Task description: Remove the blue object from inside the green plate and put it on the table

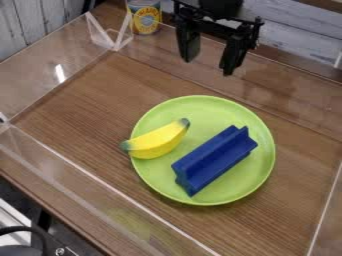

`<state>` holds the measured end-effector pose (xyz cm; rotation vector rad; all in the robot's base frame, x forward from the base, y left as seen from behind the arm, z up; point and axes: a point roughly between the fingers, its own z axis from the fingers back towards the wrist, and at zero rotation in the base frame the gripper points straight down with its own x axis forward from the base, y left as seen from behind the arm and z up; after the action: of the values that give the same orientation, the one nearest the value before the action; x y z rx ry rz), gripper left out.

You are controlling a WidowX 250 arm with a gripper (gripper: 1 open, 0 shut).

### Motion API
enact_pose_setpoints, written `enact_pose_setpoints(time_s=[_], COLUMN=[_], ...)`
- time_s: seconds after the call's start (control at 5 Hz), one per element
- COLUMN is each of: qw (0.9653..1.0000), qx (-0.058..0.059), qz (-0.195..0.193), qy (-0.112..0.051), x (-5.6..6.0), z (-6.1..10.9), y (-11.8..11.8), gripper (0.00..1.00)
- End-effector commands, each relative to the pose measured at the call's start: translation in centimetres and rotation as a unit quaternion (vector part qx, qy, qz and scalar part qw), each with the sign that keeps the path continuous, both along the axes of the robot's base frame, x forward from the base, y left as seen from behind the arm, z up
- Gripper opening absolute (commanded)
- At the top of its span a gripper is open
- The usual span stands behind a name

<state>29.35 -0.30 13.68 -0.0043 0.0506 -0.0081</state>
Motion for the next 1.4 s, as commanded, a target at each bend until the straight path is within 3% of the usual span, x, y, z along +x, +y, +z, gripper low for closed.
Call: enact_pose_setpoints(time_s=[0.0,0.4,0.8,1.2], qw=[1.0,0.9993,0.9986,0.9983], qx=[-0.001,-0.004,-0.008,-0.014], qz=[0.0,-0.021,-0.022,-0.024], qy=[0.006,-0.032,-0.047,-0.05], x=[-1.1,-5.4,-6.8,-7.7], z=[-0.7,-1.7,-3.1,-4.4], y=[-0.6,-3.0,-4.0,-4.6], gripper=[1.0,1.0,1.0,1.0])
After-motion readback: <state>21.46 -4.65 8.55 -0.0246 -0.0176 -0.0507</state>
